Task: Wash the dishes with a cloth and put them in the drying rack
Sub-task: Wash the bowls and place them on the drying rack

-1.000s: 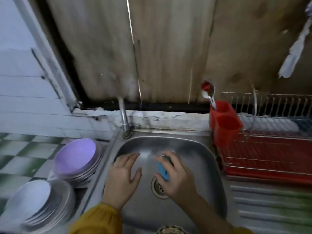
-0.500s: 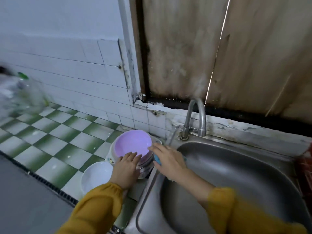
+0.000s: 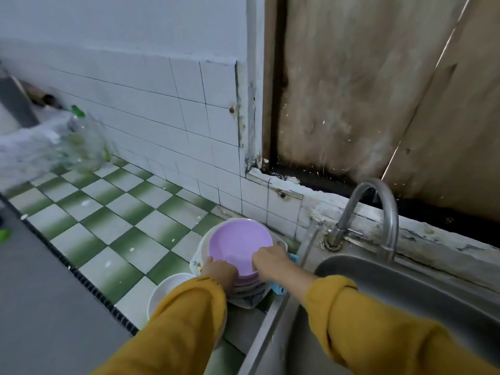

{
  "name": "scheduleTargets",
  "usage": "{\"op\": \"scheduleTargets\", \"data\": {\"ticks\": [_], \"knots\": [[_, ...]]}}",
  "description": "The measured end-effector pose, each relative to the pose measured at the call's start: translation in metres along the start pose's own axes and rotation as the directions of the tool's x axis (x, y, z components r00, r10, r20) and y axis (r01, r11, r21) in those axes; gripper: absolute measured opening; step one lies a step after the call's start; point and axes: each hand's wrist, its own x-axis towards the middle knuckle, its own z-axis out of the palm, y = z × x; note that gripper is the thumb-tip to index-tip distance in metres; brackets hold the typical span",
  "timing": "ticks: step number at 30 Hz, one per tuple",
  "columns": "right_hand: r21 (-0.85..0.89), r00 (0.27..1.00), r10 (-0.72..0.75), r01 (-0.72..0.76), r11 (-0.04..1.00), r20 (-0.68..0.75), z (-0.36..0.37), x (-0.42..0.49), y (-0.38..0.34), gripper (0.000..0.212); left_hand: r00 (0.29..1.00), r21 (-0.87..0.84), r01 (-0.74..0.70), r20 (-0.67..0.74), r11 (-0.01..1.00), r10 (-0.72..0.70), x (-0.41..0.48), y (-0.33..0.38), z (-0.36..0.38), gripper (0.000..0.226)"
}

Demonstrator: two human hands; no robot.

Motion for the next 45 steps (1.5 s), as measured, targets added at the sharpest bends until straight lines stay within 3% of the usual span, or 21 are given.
{"op": "scheduleTargets", "data": {"ticks": [5,9,15,19,25,34,38,43,45], "knots": [[-0.024,0.997,-0.016,0.014,1.000,-0.079,0.002,-0.001,0.008,0.025,0.999,0.003,-0.009,-0.032,1.000,0.009,0.001,0.000,-0.007,0.029],[0.077,0.987,-0.010,0.022,0.997,-0.161,0.001,-0.006,0.017,0.025,0.997,-0.012,0.003,-0.078,1.000,-0.004,-0.001,0.001,-0.019,0.030],[0.300,0.964,0.050,0.032,0.954,-0.260,-0.004,-0.018,0.036,0.031,0.971,-0.330,-0.066,-0.238,0.942,-0.015,-0.010,-0.006,-0.014,0.037],[0.416,0.951,0.123,0.006,0.910,-0.284,-0.006,-0.018,0.040,0.029,0.941,-0.616,-0.189,-0.337,0.764,-0.039,-0.020,-0.003,-0.009,0.041],[0.539,0.908,0.174,0.065,0.840,-0.380,-0.010,-0.019,0.042,0.028,0.901,-0.728,-0.285,-0.425,0.623,-0.084,-0.024,-0.002,-0.009,0.052],[0.789,0.869,0.351,0.070,0.610,-0.348,0.002,-0.021,0.026,0.072,0.861,-0.883,-0.320,-0.423,0.344,-0.283,-0.036,-0.001,-0.010,0.062],[0.840,0.855,0.393,0.086,0.536,-0.339,0.003,-0.024,0.018,0.070,0.860,-0.924,-0.369,-0.382,0.103,-0.339,-0.036,-0.003,-0.010,0.061],[0.839,0.807,0.433,0.133,0.528,-0.401,0.000,-0.026,0.007,0.058,0.887,-0.900,-0.380,-0.287,-0.216,-0.362,-0.044,-0.004,-0.019,0.062],[0.838,0.784,0.449,0.159,0.522,-0.429,-0.003,-0.028,0.003,0.057,0.891,-0.877,-0.386,-0.273,-0.287,-0.363,-0.046,-0.004,-0.019,0.059]]}}
